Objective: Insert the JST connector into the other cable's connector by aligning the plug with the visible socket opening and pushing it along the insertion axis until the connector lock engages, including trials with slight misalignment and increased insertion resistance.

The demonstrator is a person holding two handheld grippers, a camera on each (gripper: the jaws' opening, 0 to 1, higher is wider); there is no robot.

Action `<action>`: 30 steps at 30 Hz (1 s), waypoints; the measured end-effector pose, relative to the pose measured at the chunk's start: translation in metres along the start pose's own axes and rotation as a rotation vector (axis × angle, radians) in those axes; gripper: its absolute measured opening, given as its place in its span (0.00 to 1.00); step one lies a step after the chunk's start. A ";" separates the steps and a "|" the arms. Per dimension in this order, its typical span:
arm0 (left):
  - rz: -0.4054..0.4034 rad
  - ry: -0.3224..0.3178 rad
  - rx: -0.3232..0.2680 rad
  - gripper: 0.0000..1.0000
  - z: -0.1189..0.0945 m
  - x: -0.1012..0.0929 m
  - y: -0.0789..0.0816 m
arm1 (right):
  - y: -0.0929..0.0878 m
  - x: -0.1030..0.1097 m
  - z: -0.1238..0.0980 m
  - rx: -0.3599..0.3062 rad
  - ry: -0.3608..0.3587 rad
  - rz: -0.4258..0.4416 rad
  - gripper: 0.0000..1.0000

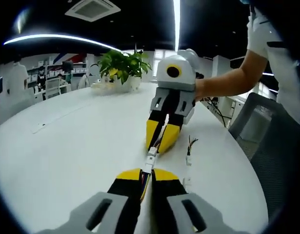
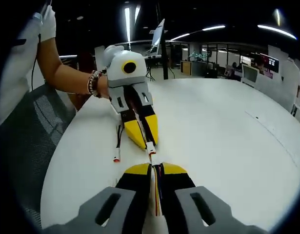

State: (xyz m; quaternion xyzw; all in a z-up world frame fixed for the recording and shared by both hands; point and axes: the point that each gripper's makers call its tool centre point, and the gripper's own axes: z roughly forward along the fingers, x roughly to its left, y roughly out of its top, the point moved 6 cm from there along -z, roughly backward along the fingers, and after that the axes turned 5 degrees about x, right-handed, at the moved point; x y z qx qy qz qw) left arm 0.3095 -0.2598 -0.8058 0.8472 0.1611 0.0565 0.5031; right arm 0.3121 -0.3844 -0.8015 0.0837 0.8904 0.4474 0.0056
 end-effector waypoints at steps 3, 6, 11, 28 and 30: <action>0.000 -0.003 0.000 0.00 0.001 0.000 -0.001 | 0.000 0.001 0.002 0.008 0.004 -0.007 0.05; 0.004 -0.005 0.009 0.00 0.001 0.001 -0.003 | -0.002 0.000 0.004 0.023 0.007 -0.015 0.05; 0.001 -0.008 0.009 0.00 0.001 0.002 -0.005 | -0.002 0.001 0.006 0.031 0.013 -0.022 0.05; -0.007 -0.022 0.006 0.00 0.004 -0.003 -0.004 | 0.001 0.004 0.012 0.026 0.028 -0.030 0.05; 0.001 -0.022 0.013 0.00 0.005 -0.003 -0.004 | 0.000 0.005 0.014 0.034 0.027 -0.043 0.05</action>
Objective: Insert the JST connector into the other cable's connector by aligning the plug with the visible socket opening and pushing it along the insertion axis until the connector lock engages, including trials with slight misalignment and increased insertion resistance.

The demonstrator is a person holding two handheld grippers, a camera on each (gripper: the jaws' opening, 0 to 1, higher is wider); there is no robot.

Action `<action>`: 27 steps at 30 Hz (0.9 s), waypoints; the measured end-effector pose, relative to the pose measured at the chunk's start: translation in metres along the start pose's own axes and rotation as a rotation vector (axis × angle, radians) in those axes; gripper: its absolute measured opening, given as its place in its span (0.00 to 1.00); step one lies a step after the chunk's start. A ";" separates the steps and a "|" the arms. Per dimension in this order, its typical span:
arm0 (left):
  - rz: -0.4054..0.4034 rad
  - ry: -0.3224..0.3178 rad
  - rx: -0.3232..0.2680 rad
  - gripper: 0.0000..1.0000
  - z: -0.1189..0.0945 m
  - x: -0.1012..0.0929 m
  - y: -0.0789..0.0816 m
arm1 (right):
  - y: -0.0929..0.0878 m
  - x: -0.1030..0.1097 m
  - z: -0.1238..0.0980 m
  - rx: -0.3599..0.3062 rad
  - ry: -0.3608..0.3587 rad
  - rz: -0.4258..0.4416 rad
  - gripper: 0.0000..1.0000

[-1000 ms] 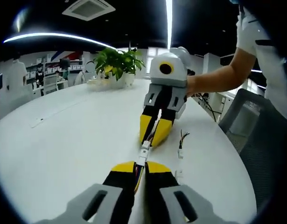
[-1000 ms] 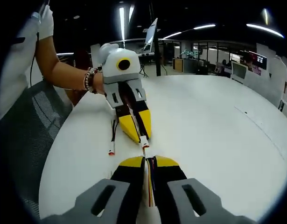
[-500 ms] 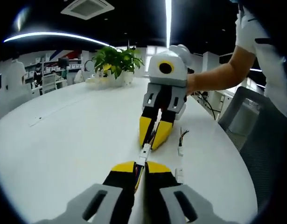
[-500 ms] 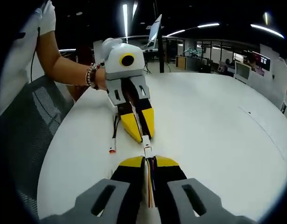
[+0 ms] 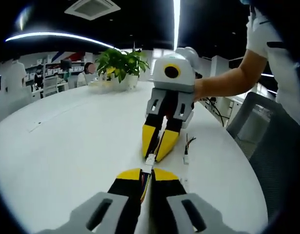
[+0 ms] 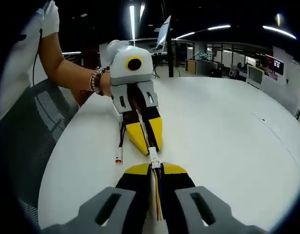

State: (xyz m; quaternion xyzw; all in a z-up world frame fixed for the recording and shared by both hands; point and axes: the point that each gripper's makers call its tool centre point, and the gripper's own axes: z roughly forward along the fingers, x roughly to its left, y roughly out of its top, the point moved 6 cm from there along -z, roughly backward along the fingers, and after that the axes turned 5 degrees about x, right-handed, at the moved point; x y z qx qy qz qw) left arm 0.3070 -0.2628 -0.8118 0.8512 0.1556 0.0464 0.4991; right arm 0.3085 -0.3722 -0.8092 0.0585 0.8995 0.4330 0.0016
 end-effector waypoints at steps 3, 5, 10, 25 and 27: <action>-0.008 0.001 -0.003 0.00 -0.001 0.000 0.000 | -0.001 0.000 0.000 -0.007 0.000 -0.006 0.04; -0.017 0.004 -0.008 0.00 -0.001 0.000 0.000 | 0.000 0.001 0.000 -0.014 -0.006 -0.016 0.04; -0.010 0.004 0.000 0.00 -0.001 0.000 0.000 | 0.001 0.002 0.001 -0.003 -0.003 -0.058 0.04; -0.024 -0.052 -0.015 0.00 0.005 -0.005 -0.001 | -0.001 0.006 0.007 -0.007 0.008 -0.139 0.02; 0.007 -0.022 0.011 0.00 0.007 -0.002 -0.002 | -0.002 0.005 0.005 0.001 -0.005 -0.147 0.02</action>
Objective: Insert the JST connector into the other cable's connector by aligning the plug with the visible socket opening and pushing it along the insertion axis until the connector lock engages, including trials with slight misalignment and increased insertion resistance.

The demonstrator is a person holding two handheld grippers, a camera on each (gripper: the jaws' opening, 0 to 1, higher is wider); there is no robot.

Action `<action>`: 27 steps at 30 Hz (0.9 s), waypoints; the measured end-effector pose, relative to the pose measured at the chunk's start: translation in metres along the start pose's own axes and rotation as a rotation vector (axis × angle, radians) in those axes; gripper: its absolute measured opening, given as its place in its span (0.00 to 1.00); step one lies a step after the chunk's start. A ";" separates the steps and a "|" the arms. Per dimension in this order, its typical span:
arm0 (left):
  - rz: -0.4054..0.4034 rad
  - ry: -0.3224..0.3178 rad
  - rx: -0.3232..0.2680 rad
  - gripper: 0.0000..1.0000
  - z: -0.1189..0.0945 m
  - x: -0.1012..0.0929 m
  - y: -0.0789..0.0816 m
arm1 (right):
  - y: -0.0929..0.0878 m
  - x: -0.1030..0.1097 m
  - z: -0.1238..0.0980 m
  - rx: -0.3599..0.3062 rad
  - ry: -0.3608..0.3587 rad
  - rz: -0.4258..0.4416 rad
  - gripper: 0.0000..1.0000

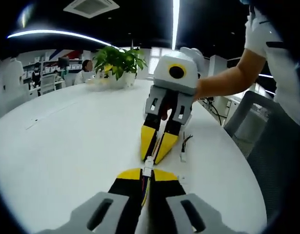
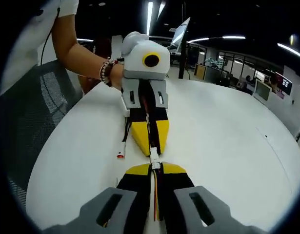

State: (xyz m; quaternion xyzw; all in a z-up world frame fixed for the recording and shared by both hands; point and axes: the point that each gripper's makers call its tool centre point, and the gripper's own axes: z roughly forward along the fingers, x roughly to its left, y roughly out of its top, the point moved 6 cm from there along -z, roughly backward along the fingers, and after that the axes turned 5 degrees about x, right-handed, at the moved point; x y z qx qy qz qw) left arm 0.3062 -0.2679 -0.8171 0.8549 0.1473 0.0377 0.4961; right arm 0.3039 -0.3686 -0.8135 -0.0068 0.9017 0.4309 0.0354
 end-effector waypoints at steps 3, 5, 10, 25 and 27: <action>-0.006 0.001 -0.001 0.00 0.000 0.001 0.000 | 0.000 -0.001 0.000 -0.003 -0.004 0.009 0.02; -0.003 -0.002 -0.002 0.00 0.000 0.002 0.000 | 0.000 -0.001 0.000 -0.011 -0.002 0.025 0.02; 0.006 0.002 0.000 0.00 0.001 0.003 0.001 | 0.001 -0.001 -0.001 -0.014 -0.010 0.042 0.03; -0.105 0.039 -0.074 0.04 -0.008 0.049 -0.010 | -0.002 -0.003 -0.005 -0.052 -0.069 0.107 0.15; -0.110 0.051 -0.076 0.08 -0.009 0.046 -0.007 | -0.002 -0.004 -0.009 -0.063 -0.077 0.113 0.13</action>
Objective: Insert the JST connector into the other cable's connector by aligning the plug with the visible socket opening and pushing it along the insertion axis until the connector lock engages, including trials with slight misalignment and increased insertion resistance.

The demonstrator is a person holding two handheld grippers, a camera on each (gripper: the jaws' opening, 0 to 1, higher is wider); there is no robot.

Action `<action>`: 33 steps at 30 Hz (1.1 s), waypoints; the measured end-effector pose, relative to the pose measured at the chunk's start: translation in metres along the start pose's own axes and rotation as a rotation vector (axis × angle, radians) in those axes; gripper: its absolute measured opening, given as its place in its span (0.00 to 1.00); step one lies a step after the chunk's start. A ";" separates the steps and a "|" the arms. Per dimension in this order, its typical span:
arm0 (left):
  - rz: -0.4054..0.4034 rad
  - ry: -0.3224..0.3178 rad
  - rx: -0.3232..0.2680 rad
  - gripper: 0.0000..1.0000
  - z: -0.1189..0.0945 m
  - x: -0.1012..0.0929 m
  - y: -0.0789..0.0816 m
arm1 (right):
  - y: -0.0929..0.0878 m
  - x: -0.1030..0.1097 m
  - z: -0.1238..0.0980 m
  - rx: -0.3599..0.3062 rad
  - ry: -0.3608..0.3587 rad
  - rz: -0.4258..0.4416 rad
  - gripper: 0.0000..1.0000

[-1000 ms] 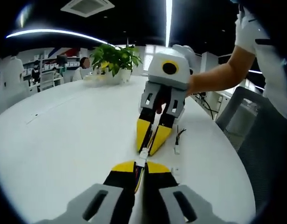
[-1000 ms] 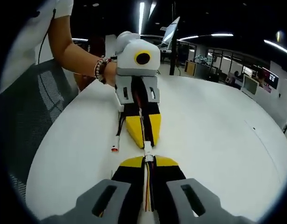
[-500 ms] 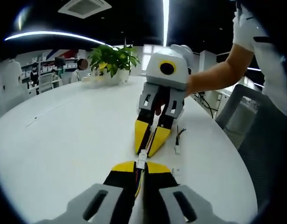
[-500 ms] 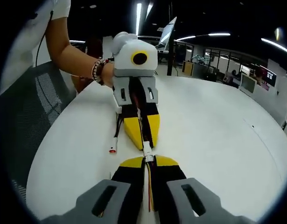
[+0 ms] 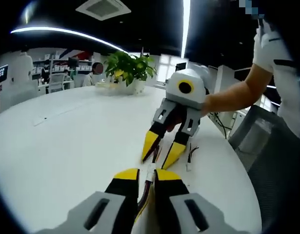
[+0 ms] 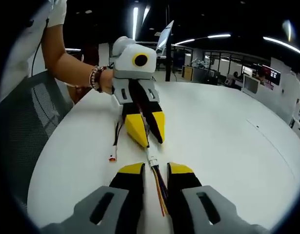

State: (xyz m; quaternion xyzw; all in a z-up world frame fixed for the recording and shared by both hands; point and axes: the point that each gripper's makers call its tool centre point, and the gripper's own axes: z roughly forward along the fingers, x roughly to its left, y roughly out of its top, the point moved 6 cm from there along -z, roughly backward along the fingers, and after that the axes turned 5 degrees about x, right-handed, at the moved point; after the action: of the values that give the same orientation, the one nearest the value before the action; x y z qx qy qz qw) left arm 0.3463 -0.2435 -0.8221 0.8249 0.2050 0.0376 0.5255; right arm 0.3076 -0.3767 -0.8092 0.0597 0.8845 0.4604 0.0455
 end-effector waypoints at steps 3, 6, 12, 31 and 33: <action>0.007 0.011 0.010 0.08 -0.006 -0.011 0.002 | 0.003 -0.001 -0.007 -0.013 -0.019 0.018 0.12; -0.001 0.016 0.031 0.11 -0.013 -0.023 0.002 | 0.004 -0.001 -0.012 -0.018 -0.029 0.024 0.11; -0.010 0.025 0.052 0.17 -0.032 -0.054 -0.002 | 0.005 0.007 -0.023 -0.001 -0.045 0.040 0.11; 0.077 -0.003 0.116 0.17 -0.057 -0.119 0.011 | 0.022 0.053 -0.049 0.076 -0.063 0.034 0.13; 0.085 -0.002 0.113 0.17 -0.060 -0.122 0.012 | 0.024 0.058 -0.050 0.078 -0.061 0.035 0.13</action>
State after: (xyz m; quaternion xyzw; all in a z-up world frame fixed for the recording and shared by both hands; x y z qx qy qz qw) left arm 0.2218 -0.2425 -0.7659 0.8611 0.1711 0.0474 0.4764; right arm 0.2446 -0.3951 -0.7623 0.0911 0.8989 0.4241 0.0621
